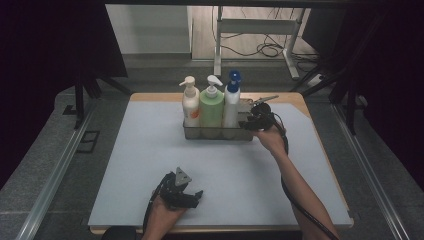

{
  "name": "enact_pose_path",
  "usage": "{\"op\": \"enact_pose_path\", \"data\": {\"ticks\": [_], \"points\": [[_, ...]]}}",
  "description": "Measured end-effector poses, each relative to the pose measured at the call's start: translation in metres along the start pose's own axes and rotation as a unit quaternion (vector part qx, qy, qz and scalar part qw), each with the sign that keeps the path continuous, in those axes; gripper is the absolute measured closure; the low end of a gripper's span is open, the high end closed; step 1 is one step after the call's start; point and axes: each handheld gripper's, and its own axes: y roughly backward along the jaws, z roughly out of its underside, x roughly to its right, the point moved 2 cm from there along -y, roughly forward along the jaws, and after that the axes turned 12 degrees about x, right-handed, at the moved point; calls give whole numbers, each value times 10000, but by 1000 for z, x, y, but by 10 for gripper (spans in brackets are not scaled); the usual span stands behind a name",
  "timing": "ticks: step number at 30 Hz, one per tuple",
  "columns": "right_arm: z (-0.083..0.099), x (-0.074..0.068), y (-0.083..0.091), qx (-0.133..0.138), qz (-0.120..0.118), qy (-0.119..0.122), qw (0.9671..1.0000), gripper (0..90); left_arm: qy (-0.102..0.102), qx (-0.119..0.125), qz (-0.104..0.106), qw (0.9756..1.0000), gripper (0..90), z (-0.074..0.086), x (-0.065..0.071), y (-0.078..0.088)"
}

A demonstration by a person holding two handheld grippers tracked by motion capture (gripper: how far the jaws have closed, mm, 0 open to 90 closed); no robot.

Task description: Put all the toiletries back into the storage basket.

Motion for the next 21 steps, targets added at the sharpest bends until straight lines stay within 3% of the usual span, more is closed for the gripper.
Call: {"op": "enact_pose_path", "data": {"ticks": [9,21], "points": [[1,-3,7,83,-28,110,9999,372,-9,-6,-1,10000,131,0,0,0],[0,-8,18,154,-88,217,9996,313,-12,-6,-2,10000,131,0,0,0]]}}
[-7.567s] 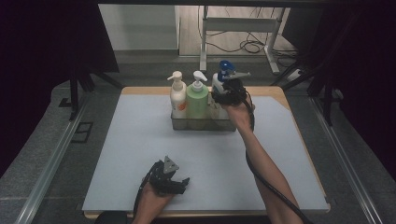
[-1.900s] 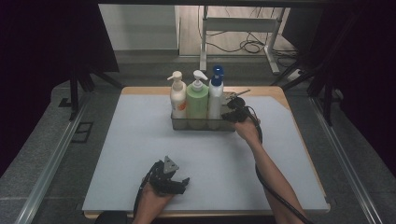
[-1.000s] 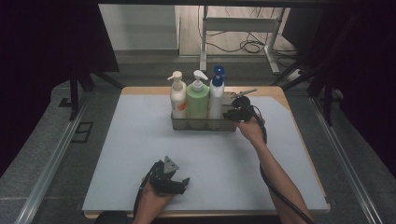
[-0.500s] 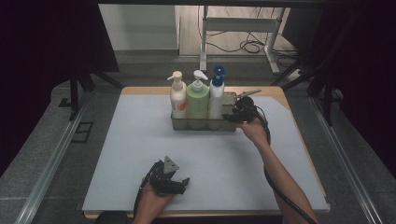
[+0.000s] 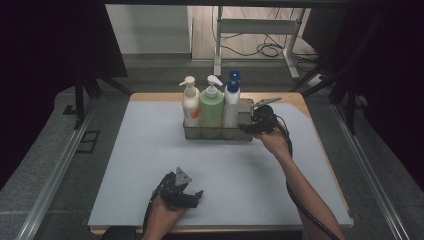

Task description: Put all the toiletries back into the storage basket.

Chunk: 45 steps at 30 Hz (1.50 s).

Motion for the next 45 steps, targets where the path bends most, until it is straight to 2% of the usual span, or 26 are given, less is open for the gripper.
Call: {"op": "enact_pose_path", "data": {"ticks": [16,24,31,45], "points": [[4,-6,19,13,-153,144,9998,184,-2,1,-2,10000,131,0,0,0],[6,-9,30,19,-156,269,9995,138,4,2,-3,10000,132,0,0,0],[9,-16,43,38,-219,457,9987,124,7,6,-2,10000,132,0,0,0],[19,-29,75,81,-314,809,9962,15,6,-2,-2,10000,131,0,0,0]]}}
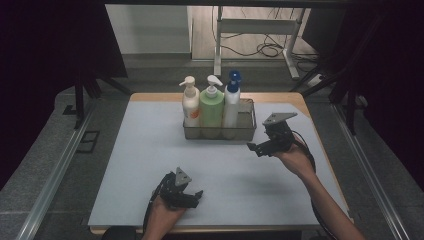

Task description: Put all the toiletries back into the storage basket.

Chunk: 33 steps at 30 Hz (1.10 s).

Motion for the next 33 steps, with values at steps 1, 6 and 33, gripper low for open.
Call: {"op": "enact_pose_path", "data": {"ticks": [1,6,33], "points": [[2,-1,2,1,7,0,10000,12,1,0,0,10000,131,0,0,0],[9,-3,10,-22,-5,35,10000,2,-4,0,-3,10000,131,0,0,0],[91,-13,35,33,72,-304,9995,0,18,22,-7,10000,131,0,0,0]]}}
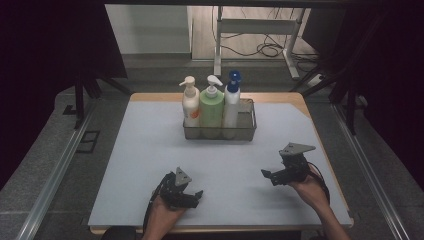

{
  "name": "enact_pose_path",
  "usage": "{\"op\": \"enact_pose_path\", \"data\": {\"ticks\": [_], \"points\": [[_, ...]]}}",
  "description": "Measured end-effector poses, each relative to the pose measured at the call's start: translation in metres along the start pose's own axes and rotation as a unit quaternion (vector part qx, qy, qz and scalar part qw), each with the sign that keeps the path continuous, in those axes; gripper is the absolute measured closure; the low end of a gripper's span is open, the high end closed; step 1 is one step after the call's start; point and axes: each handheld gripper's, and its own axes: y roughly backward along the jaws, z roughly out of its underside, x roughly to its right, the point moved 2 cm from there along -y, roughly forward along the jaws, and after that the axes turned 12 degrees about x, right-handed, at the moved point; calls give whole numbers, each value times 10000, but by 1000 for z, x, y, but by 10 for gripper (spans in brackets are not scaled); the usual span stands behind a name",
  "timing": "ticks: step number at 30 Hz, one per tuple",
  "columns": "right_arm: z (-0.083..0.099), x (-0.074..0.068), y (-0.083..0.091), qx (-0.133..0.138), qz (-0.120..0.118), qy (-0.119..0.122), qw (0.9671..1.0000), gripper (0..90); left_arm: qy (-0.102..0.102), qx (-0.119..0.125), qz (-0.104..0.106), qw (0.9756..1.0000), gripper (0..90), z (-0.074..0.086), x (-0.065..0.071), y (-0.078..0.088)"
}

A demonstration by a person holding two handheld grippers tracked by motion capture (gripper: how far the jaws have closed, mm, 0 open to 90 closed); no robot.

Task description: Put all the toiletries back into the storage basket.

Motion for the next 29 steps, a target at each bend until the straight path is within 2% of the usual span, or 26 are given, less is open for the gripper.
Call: {"op": "enact_pose_path", "data": {"ticks": [7,19,29], "points": [[25,2,3,-58,60,-202,9998,0,4,3,-1,10000,131,0,0,0],[57,-2,-6,-396,54,-222,9990,0,4,4,-2,10000,131,0,0,0],[58,-2,-6,-354,62,-210,9991,0,11,3,1,10000,131,0,0,0]]}}
